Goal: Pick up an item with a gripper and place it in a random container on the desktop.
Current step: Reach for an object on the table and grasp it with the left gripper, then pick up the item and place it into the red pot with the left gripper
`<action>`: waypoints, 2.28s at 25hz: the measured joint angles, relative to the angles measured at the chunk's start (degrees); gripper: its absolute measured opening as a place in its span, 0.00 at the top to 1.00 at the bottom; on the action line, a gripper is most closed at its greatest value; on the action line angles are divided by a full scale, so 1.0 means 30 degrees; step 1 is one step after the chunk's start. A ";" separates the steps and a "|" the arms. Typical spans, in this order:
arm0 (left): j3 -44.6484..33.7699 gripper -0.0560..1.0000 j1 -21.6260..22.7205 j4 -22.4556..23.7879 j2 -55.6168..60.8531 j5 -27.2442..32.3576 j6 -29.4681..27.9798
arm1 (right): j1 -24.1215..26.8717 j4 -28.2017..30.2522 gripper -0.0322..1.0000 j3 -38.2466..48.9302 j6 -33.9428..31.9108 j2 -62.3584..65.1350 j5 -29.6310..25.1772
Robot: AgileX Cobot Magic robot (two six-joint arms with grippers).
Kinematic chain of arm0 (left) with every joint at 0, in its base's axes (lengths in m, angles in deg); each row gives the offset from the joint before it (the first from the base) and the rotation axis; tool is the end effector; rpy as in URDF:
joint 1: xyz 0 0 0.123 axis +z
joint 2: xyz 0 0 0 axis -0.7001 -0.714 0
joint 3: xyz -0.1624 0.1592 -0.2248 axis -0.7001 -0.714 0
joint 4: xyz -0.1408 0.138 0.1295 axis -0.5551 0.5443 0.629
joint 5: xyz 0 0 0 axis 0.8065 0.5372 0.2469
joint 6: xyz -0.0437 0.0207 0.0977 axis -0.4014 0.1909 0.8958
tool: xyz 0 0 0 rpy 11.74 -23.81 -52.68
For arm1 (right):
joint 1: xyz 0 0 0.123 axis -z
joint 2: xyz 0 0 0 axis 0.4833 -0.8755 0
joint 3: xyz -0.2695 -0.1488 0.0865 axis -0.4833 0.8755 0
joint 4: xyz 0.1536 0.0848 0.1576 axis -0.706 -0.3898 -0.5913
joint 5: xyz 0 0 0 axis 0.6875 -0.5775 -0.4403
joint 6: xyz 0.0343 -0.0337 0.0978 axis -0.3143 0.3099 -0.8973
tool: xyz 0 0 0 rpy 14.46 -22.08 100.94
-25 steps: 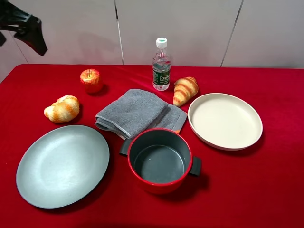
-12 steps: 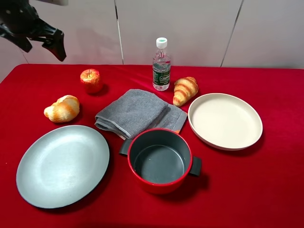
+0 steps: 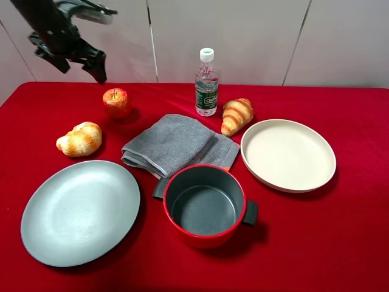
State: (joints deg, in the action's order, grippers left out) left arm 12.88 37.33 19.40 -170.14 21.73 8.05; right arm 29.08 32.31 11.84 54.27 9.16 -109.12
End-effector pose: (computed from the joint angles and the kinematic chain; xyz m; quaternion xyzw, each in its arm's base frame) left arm 0.4599 -0.0561 0.2413 0.2078 0.9540 0.0254 0.2145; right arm -0.0361 0.0014 0.2630 0.0012 0.8421 0.0060 0.5393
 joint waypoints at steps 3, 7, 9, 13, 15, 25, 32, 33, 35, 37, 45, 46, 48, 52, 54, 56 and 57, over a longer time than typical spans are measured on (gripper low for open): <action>0.0677 0.04 -0.0258 -0.0036 -0.1001 -0.0030 0.0059 | 0.0000 -0.0003 0.30 0.0000 0.0000 0.0000 0.0000; 0.1300 0.04 -0.0611 -0.0036 -0.2089 -0.0203 0.0229 | 0.0000 -0.0020 0.30 0.0000 0.0000 0.0000 0.0000; 0.1401 0.04 -0.0821 -0.0061 -0.2538 -0.0482 0.0359 | 0.0000 -0.0020 0.30 0.0000 0.0000 0.0000 0.0000; 0.1525 0.04 -0.1077 -0.0078 -0.3308 -0.1046 0.0420 | 0.0000 -0.0020 0.30 0.0000 0.0000 0.0000 0.0000; 0.1582 0.04 -0.1170 -0.0078 -0.3690 -0.1322 0.0493 | 0.0000 -0.0020 0.30 0.0000 0.0000 0.0000 0.0000; 0.1620 0.04 -0.1266 -0.0078 -0.5216 -0.2600 0.0494 | 0.0000 -0.0020 0.30 0.0000 0.0000 0.0000 0.0000; 0.1620 0.12 -0.1266 -0.0078 -0.5749 -0.2991 0.0494 | 0.0000 -0.0020 0.30 0.0000 0.0000 0.0000 0.0000; 0.1620 0.15 -0.1266 -0.0078 -0.5749 -0.3030 0.0494 | 0.0000 -0.0020 0.30 0.0000 0.0000 0.0000 0.0000; 0.1620 0.21 -0.1266 -0.0078 -0.5749 -0.3045 0.0494 | 0.0000 -0.0020 0.30 0.0000 0.0000 0.0000 0.0000; 0.1620 0.28 -0.1266 -0.0078 -0.5749 -0.3045 0.0494 | 0.0000 -0.0020 0.30 0.0000 0.0000 0.0000 0.0000; 0.1620 0.28 -0.1266 -0.0078 -0.5749 -0.3045 0.0494 | 0.0000 -0.0020 0.30 0.0000 0.0000 0.0000 0.0000; 0.1620 0.28 -0.1266 -0.0078 -0.5749 -0.3045 0.0494 | 0.0000 -0.0020 0.30 0.0000 0.0000 0.0000 0.0000; 0.1620 0.28 -0.1266 -0.0078 -0.5749 -0.3045 0.0494 | 0.0000 -0.0020 0.30 0.0000 0.0000 0.0000 0.0000; 0.1727 0.28 -0.1266 -0.0078 -0.5635 -0.2857 0.0494 | 0.0000 -0.0020 0.30 0.0000 0.0000 0.0000 0.0000; 0.1923 0.28 -0.1266 -0.0078 -0.5335 -0.2571 0.0494 | 0.0000 -0.0020 0.30 0.0000 0.0000 0.0000 0.0000; 0.2186 0.28 -0.1266 -0.0078 -0.5036 -0.2242 0.0393 | 0.0000 -0.0020 0.30 0.0000 0.0000 0.0000 0.0000; 0.2334 0.28 -0.1266 -0.0078 -0.4898 -0.2043 0.0295 | 0.0000 -0.0020 0.30 0.0000 0.0000 0.0000 0.0000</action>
State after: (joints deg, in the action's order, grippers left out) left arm 19.88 33.53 19.16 -184.83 15.60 8.94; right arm 29.08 32.25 11.84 54.27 9.16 -109.12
